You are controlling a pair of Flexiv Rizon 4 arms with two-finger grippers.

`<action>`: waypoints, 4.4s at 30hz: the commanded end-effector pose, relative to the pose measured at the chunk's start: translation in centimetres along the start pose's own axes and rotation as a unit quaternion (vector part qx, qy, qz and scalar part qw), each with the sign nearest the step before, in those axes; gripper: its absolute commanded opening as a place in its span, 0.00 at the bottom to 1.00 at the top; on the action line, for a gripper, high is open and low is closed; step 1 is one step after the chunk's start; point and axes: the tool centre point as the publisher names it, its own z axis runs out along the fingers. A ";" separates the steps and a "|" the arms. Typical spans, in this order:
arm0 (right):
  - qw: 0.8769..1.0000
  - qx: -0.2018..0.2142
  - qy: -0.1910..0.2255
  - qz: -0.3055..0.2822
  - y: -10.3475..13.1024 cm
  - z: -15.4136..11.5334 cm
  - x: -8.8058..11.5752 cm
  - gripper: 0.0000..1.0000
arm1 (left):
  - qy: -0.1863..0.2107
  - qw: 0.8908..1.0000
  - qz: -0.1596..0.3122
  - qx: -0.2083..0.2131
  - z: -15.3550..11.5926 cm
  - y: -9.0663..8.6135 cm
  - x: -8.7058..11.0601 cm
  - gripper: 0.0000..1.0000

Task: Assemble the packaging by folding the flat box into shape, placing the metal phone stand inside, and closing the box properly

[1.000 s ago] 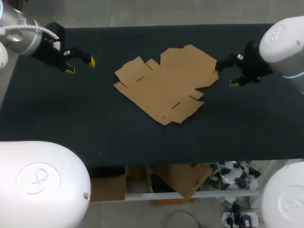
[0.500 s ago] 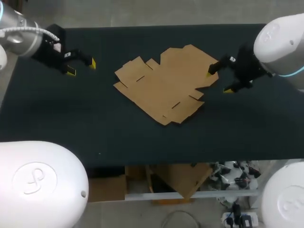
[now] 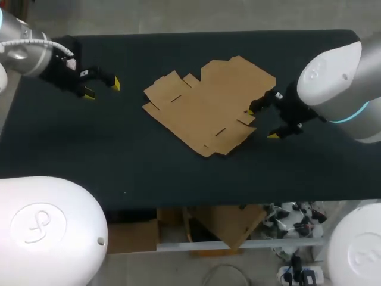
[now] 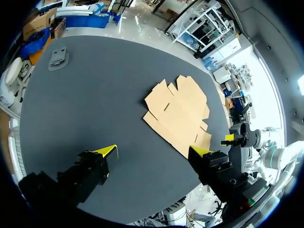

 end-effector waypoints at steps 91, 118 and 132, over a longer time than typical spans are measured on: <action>0.984 0.083 0.148 -0.045 -1.3 4.2 -1.2 0.00 | -0.005 1.000 -0.008 -0.003 0.6 0.9 -0.9 1.00; 0.990 0.103 0.076 -0.061 -0.9 2.1 -1.8 1.00 | -0.005 1.000 -0.011 -0.007 1.0 1.1 -0.8 1.00; 0.990 0.109 0.076 -0.051 -1.8 1.0 -2.6 1.00 | -0.002 1.000 -0.013 -0.010 1.4 1.5 -0.5 1.00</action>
